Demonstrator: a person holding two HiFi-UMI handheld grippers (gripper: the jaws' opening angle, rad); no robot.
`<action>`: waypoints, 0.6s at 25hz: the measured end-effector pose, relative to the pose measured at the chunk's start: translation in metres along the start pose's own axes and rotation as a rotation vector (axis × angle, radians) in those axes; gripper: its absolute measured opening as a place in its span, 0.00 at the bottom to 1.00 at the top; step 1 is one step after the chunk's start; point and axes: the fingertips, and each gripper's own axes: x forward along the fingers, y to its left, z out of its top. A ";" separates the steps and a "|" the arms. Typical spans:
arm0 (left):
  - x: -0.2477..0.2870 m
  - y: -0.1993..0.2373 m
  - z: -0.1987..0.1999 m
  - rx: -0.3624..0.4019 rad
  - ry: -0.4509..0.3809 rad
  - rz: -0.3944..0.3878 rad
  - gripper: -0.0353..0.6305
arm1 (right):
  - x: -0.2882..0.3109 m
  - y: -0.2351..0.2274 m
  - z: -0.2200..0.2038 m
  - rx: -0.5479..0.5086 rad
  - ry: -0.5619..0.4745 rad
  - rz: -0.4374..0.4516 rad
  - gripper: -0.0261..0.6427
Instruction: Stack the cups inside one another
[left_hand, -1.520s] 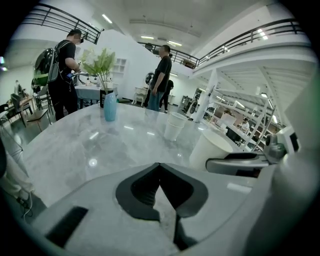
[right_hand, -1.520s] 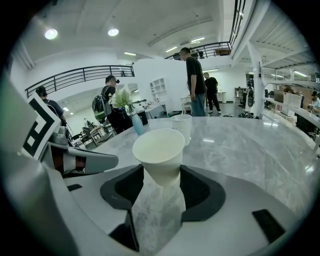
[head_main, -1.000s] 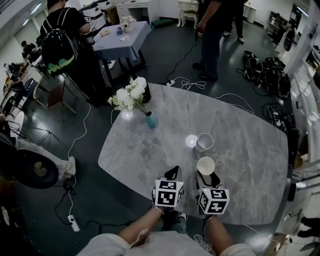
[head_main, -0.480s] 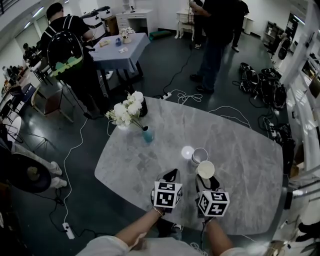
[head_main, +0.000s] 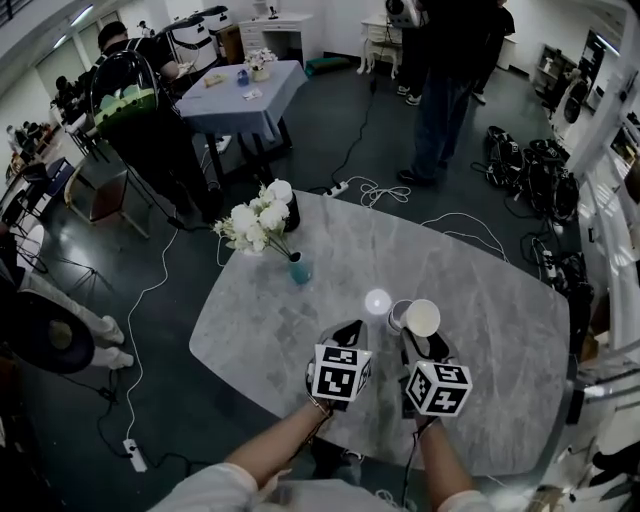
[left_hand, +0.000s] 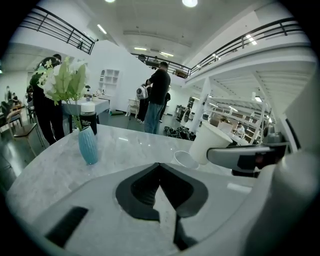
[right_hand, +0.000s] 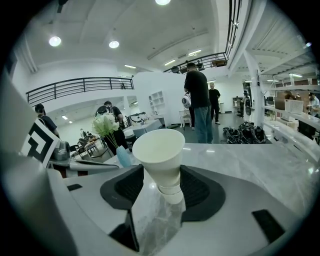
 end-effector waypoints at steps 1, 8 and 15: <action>0.002 0.001 0.003 0.009 -0.002 0.000 0.05 | 0.003 -0.001 0.003 -0.001 -0.003 0.001 0.35; 0.012 0.002 0.007 0.042 0.011 0.002 0.05 | 0.018 0.000 0.002 0.003 0.013 0.011 0.35; 0.016 0.003 -0.004 0.042 0.033 0.006 0.05 | 0.028 -0.005 -0.005 0.005 0.034 0.000 0.35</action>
